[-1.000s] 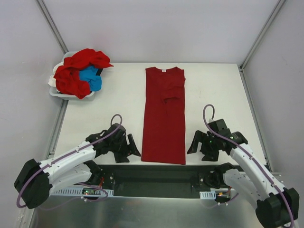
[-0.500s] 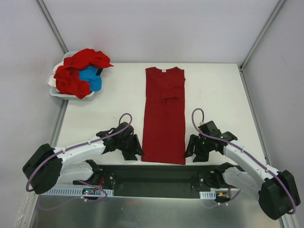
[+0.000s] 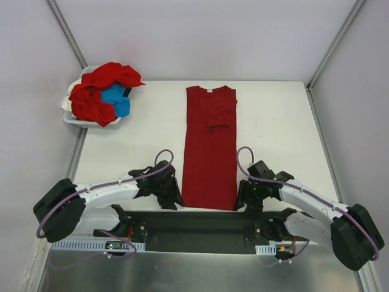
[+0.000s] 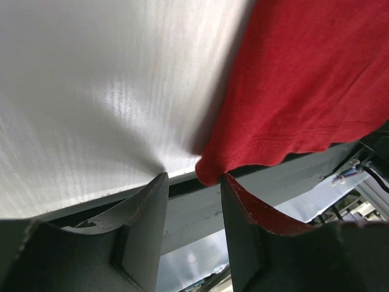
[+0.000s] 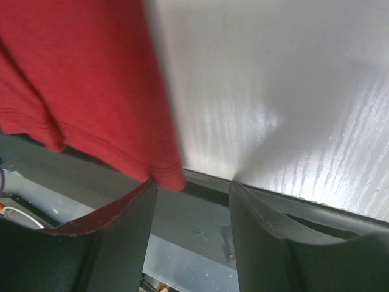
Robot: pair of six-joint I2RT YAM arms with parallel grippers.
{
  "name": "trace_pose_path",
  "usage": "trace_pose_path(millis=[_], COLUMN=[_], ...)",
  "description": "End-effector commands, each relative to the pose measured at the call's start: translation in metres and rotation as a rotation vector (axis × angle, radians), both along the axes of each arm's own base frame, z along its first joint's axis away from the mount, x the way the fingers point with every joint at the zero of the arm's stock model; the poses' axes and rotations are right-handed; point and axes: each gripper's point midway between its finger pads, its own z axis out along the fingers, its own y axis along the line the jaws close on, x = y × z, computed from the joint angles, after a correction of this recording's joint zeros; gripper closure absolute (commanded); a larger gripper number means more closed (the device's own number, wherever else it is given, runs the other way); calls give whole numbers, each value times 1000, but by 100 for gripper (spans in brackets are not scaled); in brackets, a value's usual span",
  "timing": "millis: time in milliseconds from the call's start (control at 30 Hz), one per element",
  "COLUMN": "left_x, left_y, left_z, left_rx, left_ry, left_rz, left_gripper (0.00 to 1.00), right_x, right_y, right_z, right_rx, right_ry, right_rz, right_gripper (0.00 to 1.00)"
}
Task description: Fold and stack the t-shirts
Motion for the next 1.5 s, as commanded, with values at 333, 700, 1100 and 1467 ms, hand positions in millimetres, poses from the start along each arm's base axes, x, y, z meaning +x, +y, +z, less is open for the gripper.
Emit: trace_pose_path(millis=[333,700,1100,1467], left_x=[9,16,21,28], left_y=[-6,0,-2,-1], left_z=[0,8,24,16], left_rx=[23,-13,-70,-24], left_ry=[-26,-56,-100,-103], left_rz=[-8,25,39,36], left_gripper=[64,63,62,62], right_x=[13,18,11,19], right_y=[13,15,14,3], right_z=[3,24,73,17], right_rx=[-21,9,83,-60], right_ry=[-19,-70,-155,-107], right_rz=[27,19,32,49], right_gripper=[51,50,47,48])
